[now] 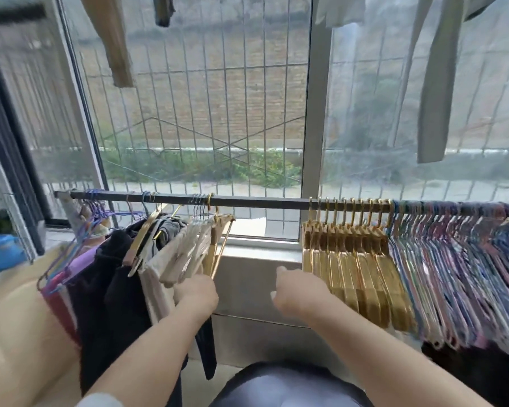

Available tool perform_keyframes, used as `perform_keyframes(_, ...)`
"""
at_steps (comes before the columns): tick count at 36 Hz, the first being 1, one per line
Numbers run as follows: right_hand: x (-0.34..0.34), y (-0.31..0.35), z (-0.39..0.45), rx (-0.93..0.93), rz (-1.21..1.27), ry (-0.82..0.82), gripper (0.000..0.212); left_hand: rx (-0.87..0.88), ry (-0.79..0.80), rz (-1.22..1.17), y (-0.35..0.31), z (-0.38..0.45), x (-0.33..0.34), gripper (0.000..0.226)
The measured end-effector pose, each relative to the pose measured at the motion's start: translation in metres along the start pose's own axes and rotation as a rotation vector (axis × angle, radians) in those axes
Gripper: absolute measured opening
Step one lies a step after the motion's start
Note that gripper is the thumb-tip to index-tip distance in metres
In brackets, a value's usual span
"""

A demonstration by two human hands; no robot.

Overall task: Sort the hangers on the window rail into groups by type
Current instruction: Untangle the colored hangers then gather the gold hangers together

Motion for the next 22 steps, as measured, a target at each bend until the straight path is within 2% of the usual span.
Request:
perform_keyframes(2,0.006,-0.004,-0.006,-0.005,0.006,0.001,0.037,0.01,-0.033,-0.099,-0.002,-0.003,0.0,0.034)
perform_keyframes(4,0.011,-0.01,-0.011,-0.018,-0.005,0.018,0.034,0.002,-0.065,-0.232,-0.006,-0.005,0.001,0.047)
perform_keyframes(7,0.009,-0.019,-0.015,-0.029,0.014,0.015,0.04,-0.029,-0.083,-0.53,-0.009,-0.005,0.004,0.063)
perform_keyframes(10,0.003,-0.02,-0.017,-0.03,0.074,0.013,0.049,-0.039,-0.084,-0.757,-0.006,-0.013,-0.002,0.057)
perform_keyframes(16,0.011,-0.014,-0.027,-0.042,0.15,0.034,0.048,0.06,-0.175,-0.738,0.005,-0.029,-0.034,0.026)
perform_keyframes(20,0.018,-0.002,-0.023,-0.044,0.171,0.086,0.05,0.163,-0.159,-0.689,0.001,-0.018,-0.064,0.026)
perform_keyframes(22,0.015,0.011,-0.015,-0.038,0.184,0.084,0.046,0.223,-0.187,-0.664,-0.001,-0.007,-0.08,0.039)
Point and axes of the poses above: each hand's wrist, its own z-axis towards the middle knuckle, its own x-axis out of the palm, y = z × x, the point moved 2 cm from there along z, towards the middle knuckle, and after that the axes turned 15 degrees about -z, right-handed, at the moved point
